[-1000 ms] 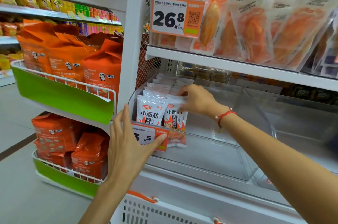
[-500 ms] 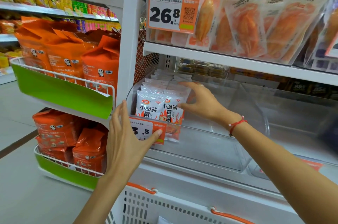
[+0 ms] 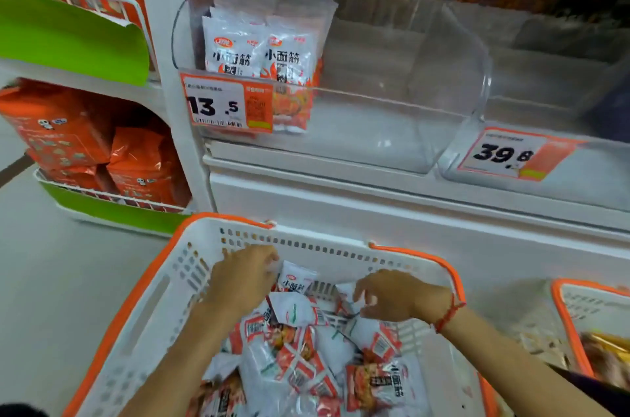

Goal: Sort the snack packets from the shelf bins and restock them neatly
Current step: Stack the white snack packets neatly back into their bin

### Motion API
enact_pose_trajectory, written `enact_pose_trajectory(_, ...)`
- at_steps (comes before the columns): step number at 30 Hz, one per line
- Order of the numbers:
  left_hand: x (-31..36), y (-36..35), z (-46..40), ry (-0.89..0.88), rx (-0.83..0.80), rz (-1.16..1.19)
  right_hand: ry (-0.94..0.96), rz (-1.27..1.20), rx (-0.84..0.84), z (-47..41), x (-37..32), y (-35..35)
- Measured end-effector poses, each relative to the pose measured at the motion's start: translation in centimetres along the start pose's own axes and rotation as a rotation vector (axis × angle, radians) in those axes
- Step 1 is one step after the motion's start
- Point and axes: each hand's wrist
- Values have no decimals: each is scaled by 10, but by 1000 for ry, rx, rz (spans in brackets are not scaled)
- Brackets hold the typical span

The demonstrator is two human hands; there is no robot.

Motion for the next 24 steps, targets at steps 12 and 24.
enact_pose_trajectory(12,-58,-131,20,-100,-224,-191,-260,-141,293,-91,27,-153)
enact_pose_trajectory(24,35,-57,11,259,-378,1226,412,-1783,132,-19,-8,-44)
Point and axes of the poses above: each hand's wrist, its own z-axis away from the middle knuckle, its own y-axis out of the back of the hand, x = y × z, and after that the axes turned 11 degrees about -x, right-handed
